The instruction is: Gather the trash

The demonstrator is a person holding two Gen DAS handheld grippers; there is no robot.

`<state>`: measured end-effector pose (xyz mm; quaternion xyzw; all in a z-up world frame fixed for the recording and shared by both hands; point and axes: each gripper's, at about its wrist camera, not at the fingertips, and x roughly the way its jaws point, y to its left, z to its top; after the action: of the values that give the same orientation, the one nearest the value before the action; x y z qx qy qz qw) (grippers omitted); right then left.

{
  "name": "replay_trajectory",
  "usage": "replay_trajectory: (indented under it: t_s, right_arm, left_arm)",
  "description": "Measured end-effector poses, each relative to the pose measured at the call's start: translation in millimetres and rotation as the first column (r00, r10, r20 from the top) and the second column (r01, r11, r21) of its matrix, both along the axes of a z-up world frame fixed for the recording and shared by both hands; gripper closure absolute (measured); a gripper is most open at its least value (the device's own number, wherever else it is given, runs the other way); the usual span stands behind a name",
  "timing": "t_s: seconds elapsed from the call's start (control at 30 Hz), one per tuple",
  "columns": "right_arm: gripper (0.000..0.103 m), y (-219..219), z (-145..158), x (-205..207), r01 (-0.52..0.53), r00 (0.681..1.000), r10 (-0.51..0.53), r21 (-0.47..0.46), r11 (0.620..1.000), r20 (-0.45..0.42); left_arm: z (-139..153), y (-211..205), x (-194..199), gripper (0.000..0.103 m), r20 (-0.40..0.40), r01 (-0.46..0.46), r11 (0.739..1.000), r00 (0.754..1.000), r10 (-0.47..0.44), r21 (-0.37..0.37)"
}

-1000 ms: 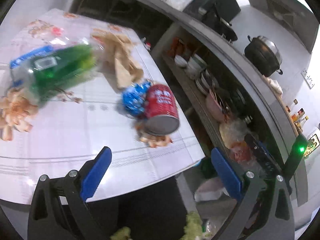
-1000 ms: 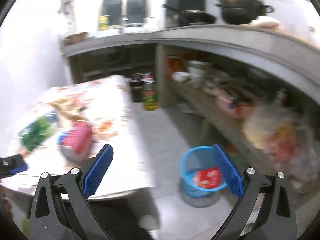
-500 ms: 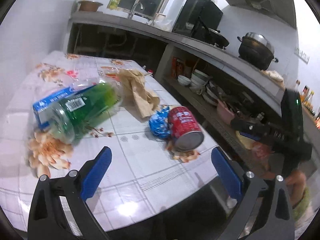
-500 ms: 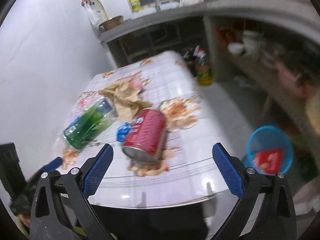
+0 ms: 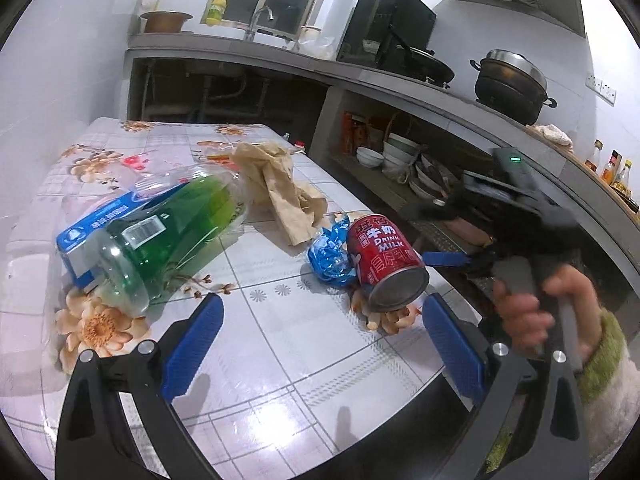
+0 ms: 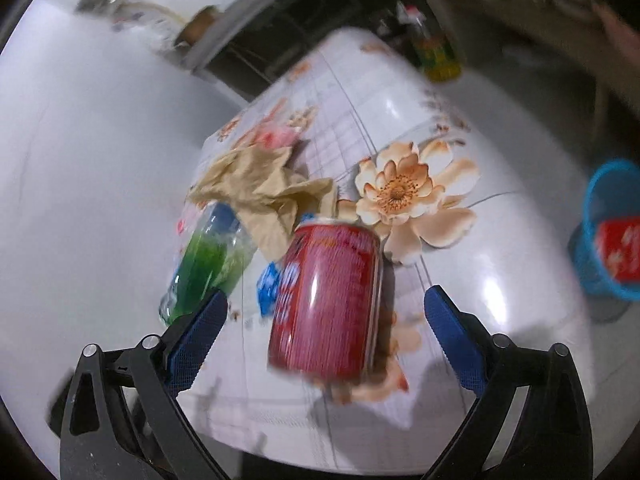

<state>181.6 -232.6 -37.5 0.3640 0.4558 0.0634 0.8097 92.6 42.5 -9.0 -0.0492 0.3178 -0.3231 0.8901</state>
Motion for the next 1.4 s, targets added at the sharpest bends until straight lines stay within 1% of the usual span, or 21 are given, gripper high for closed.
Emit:
replay_trajectory:
  t_s: [0.07,0.2,0.37,0.53,0.7,0.77,0.83,1.0,1.1,1.17,1.23,1.27,1.3,1.33,1.37,1.4]
  right_arm:
    - [0.015,-5,-8,12,0.004,0.999,-0.002,0.050,0.999,-0.039]
    - [0.022,-6,-18,23,-0.009,0.996,0.018,0.099,0.995,-0.085]
    - [0.028,-4,-19,25,-0.022,0.995,0.032,0.104,0.994,-0.096]
    - [0.030,-10,-22,25,-0.022,0.994,0.036,0.132,0.991,-0.101]
    - [0.030,-13,-25,24,-0.039,0.994,0.054,0.146,0.989,-0.099]
    - [0.031,-12,-26,25,-0.047,0.993,0.062,0.151,0.987,-0.099]
    - [0.033,-12,-26,26,-0.050,0.993,0.066,0.153,0.987,-0.099]
    - [0.033,-12,-24,27,-0.052,0.993,0.068,0.165,0.985,-0.093]
    - [0.032,-15,-21,25,-0.056,0.994,0.071,0.164,0.985,-0.086]
    - [0.030,-16,-18,24,-0.057,0.995,0.069,0.158,0.986,-0.076]
    - [0.028,-17,-15,22,-0.056,0.996,0.067,0.151,0.987,-0.066]
    - [0.026,-18,-13,22,-0.055,0.996,0.065,0.148,0.987,-0.062]
    - [0.026,-18,-12,22,-0.054,0.996,0.063,0.145,0.988,-0.058]
    - [0.026,-19,-11,22,-0.054,0.997,0.062,0.142,0.988,-0.055]
    - [0.026,-19,-9,22,-0.053,0.997,0.060,0.137,0.989,-0.050]
    - [0.026,-18,-6,22,-0.053,0.997,0.059,0.130,0.990,-0.046]
  left_arm:
    - [0,-3,4,0.006,-0.005,0.005,1.000,1.000,-0.005,0.000]
    - [1,-10,9,0.006,0.005,0.014,1.000,1.000,-0.014,0.013]
    - [0,-19,13,0.008,0.001,0.031,0.999,1.000,-0.031,0.027]
    - [-3,-24,16,0.014,-0.021,0.033,0.999,0.999,-0.032,0.034]
    - [-7,-26,9,0.019,-0.024,0.028,0.997,0.999,-0.027,0.065]
    - [-8,-26,7,0.022,-0.026,0.025,0.997,0.999,-0.023,0.075]
    - [-9,-25,5,0.026,-0.025,0.010,0.997,1.000,-0.008,0.081]
    - [-6,-9,-2,0.031,-0.010,-0.037,0.996,0.999,0.038,0.083]
    - [1,12,-4,0.034,0.012,-0.108,0.989,0.994,0.107,0.103]
    - [8,29,-3,0.034,0.039,-0.165,0.979,0.986,0.161,0.119]
    - [14,51,0,0.034,0.084,-0.245,0.956,0.969,0.234,0.164]
    - [16,63,4,0.034,0.108,-0.299,0.932,0.953,0.282,0.204]
    - [15,71,7,0.034,0.121,-0.332,0.914,0.943,0.311,0.234]
    - [14,77,11,0.034,0.129,-0.360,0.895,0.933,0.337,0.265]
    - [10,84,17,0.034,0.133,-0.389,0.865,0.921,0.365,0.318]
    - [6,87,21,0.034,0.134,-0.402,0.843,0.915,0.380,0.357]
